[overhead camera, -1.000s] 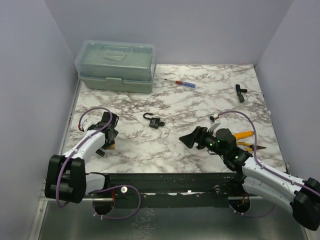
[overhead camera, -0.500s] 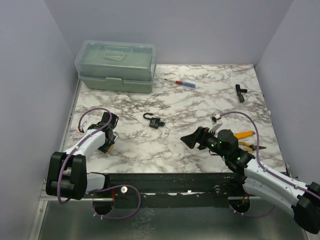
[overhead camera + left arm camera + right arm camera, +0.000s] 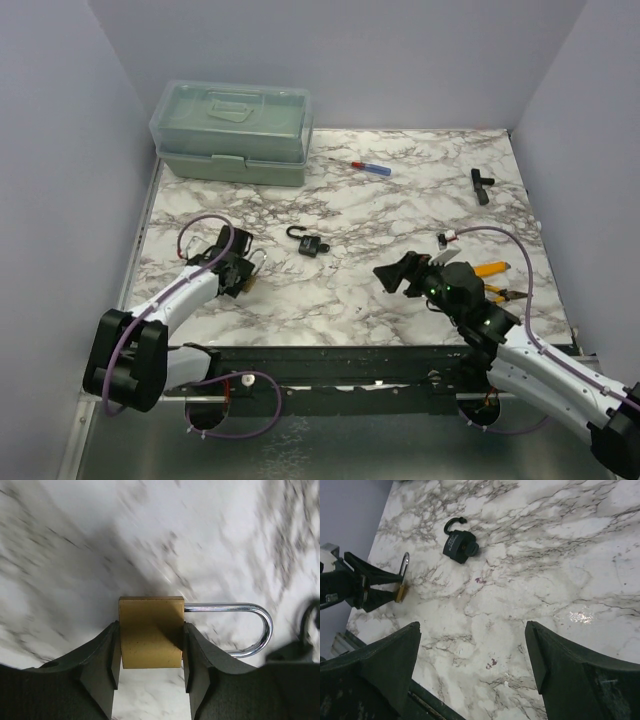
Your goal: Unlock with the key
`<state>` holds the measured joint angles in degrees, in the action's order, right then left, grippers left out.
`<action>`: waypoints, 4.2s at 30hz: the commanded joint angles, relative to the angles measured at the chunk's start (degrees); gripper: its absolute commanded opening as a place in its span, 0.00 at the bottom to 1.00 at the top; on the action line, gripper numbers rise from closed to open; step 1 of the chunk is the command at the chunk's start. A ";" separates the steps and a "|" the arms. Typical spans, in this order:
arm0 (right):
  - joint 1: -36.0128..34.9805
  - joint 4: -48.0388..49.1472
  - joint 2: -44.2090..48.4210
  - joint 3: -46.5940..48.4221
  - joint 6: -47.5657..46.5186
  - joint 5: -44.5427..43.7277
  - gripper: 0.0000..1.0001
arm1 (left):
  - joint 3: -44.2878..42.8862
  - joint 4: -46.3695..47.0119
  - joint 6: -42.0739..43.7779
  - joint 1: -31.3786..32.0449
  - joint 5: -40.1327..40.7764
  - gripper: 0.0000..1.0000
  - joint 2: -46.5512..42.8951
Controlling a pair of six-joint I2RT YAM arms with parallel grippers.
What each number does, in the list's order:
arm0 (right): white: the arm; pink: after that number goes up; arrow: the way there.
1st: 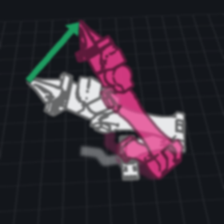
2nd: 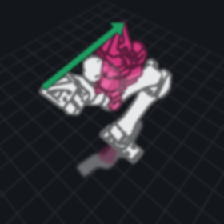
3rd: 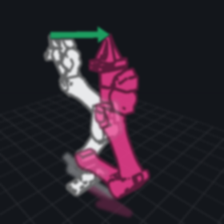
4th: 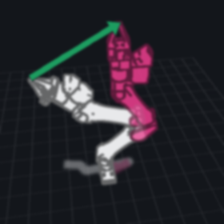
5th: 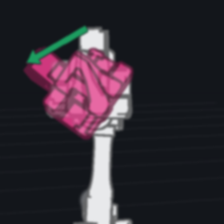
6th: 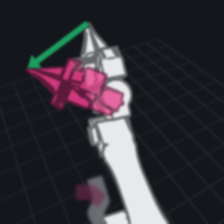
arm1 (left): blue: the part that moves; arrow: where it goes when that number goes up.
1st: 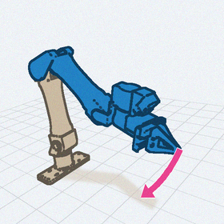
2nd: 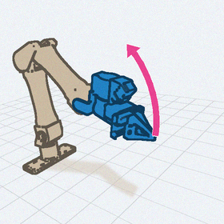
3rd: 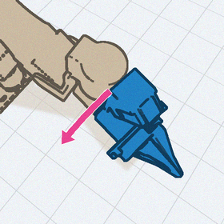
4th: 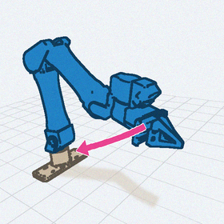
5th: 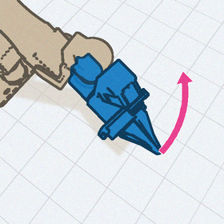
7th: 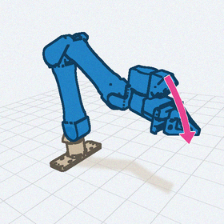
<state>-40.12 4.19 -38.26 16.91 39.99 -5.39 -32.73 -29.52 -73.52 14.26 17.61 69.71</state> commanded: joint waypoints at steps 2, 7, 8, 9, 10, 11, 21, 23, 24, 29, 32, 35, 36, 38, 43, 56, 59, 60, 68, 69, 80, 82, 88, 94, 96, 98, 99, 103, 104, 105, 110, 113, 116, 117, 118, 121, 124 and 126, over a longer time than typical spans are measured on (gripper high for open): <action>0.22 -9.37 5.05 2.49 0.13 -12.31 0.92 | 0.60 6.80 -14.14 12.18 -13.25 0.03 4.10; 0.22 -14.20 8.42 2.82 1.76 -16.36 0.92 | -2.69 9.53 -19.85 21.17 -12.17 0.03 9.18; 0.22 -14.84 8.95 2.86 1.90 -16.75 0.92 | -3.57 10.01 -20.51 22.71 -12.27 0.03 10.73; 0.23 -15.33 9.49 2.87 2.00 -16.98 0.92 | -4.52 10.72 -20.95 24.19 -12.59 0.03 12.21; 0.22 -15.73 9.95 2.87 2.02 -17.16 0.92 | -5.42 11.36 -21.42 25.44 -12.94 0.03 13.87; 0.22 -16.09 10.27 2.87 2.04 -17.28 0.92 | -6.38 11.93 -22.12 27.06 -13.21 0.03 15.48; 0.22 -19.75 10.08 4.41 2.20 -17.70 0.92 | -15.17 20.88 -26.07 34.32 -18.26 0.21 30.88; 0.24 -20.58 9.88 4.83 2.40 -17.69 0.92 | -16.72 22.07 -25.96 34.83 -19.96 0.34 32.65; 0.22 -20.96 9.80 4.98 2.50 -17.58 0.92 | -17.31 22.46 -25.94 35.01 -20.49 0.41 33.20; 0.27 -21.08 9.73 5.15 2.96 -16.89 0.92 | -19.13 23.72 -25.67 35.40 -21.21 0.72 34.25; 0.22 -20.56 9.16 5.09 3.34 -16.38 0.92 | -19.91 24.46 -25.35 35.45 -22.39 0.85 34.75; 0.22 -19.90 8.05 5.36 3.36 -15.47 0.92 | -20.63 25.69 -24.41 35.48 -23.95 0.87 35.05; 0.22 -19.70 7.46 5.60 3.20 -15.14 0.91 | -20.76 25.85 -24.10 35.48 -24.16 0.87 34.82; 0.22 -20.14 5.67 6.71 3.79 -14.73 0.91 | -20.88 25.91 -23.14 35.58 -23.96 0.88 33.83; 0.22 -24.39 -2.10 11.81 8.28 -13.63 0.92 | -21.22 21.49 -16.44 35.50 -18.34 0.85 27.99; 0.22 -15.83 -18.24 12.98 8.39 -4.09 0.74 | -20.21 17.93 16.93 34.90 -5.18 0.70 21.00; 0.22 -14.89 -20.20 13.15 7.70 -3.99 0.62 | -23.29 15.98 20.98 34.43 -6.30 0.65 24.54; 0.22 -14.72 -20.90 13.23 7.32 -3.94 0.57 | -24.35 15.16 21.84 34.39 -6.76 0.62 26.09; 0.22 -12.08 -27.14 13.48 6.61 -2.17 0.32 | -29.53 13.57 23.70 34.35 -6.83 0.45 34.64; 0.22 -11.76 -27.92 13.48 6.60 -2.47 0.31 | -30.24 13.08 24.02 34.35 -6.80 0.44 35.10; 0.22 -4.79 -38.15 14.73 3.03 -5.44 0.23 | -30.75 11.76 23.24 34.47 -10.78 0.34 35.98; 0.22 -4.71 -40.04 15.66 2.00 -6.12 0.22 | -30.12 11.83 22.67 34.69 -11.45 0.32 35.70; 0.22 -1.29 -44.02 17.77 -1.77 -8.87 0.22 | -29.77 12.02 22.41 35.97 -13.94 0.30 36.57; 0.24 -1.96 -47.78 20.75 -5.05 -12.49 0.22 | -28.79 12.34 19.94 37.59 -15.96 0.28 36.34; 0.26 -2.95 -47.75 21.49 -5.95 -13.90 0.22 | -28.32 12.44 19.45 38.17 -16.13 0.27 36.01; 0.22 -4.01 -46.89 21.88 -6.50 -15.14 0.22 | -27.53 12.38 19.03 38.40 -16.02 0.27 35.42; 0.22 -4.83 -46.26 21.93 -6.71 -15.59 0.22 | -27.07 12.34 18.96 38.39 -15.85 0.27 34.91; 0.22 -8.39 -42.40 22.21 -8.81 -15.84 0.23 | -25.06 11.79 18.36 38.44 -13.40 0.30 30.76; 0.22 -9.01 -41.23 22.37 -10.07 -14.97 0.25 | -24.61 11.29 18.20 38.39 -12.35 0.31 29.37; 0.22 -9.51 -40.10 22.69 -11.22 -13.99 0.28 | -24.19 10.87 18.22 38.39 -11.35 0.34 27.88; 0.22 -12.03 -36.60 25.51 -15.86 -2.80 0.73 | -23.24 6.12 19.71 38.34 -4.15 0.57 19.86; 0.22 -14.29 -37.75 28.12 -17.75 3.23 0.89 | -23.87 1.16 21.23 38.08 -0.43 0.66 15.10; 0.26 -17.59 -40.15 30.87 -20.78 8.01 0.99 | -24.81 -4.47 22.82 37.60 3.10 0.70 10.17; 0.22 -18.56 -41.13 31.77 -22.02 9.11 1.00 | -25.16 -6.32 23.21 37.48 4.27 0.73 8.48; 0.22 -19.75 -42.04 32.67 -23.52 9.91 1.00 | -25.45 -8.35 23.46 37.45 5.34 0.77 6.35; 0.22 -24.86 -45.31 36.40 -26.87 9.91 1.00 | -27.19 -15.31 23.13 37.36 8.45 0.94 0.32; 0.22 -28.41 -48.22 39.15 -29.22 10.43 1.00 | -30.06 -23.02 22.34 37.20 11.56 0.99 -4.58; 0.22 -29.43 -49.93 40.18 -29.96 11.04 1.00 | -31.37 -26.86 23.27 37.15 13.43 0.99 -7.52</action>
<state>-39.75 -18.50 -85.30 54.28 14.70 2.57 -60.20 -43.53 -51.37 51.75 23.64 67.85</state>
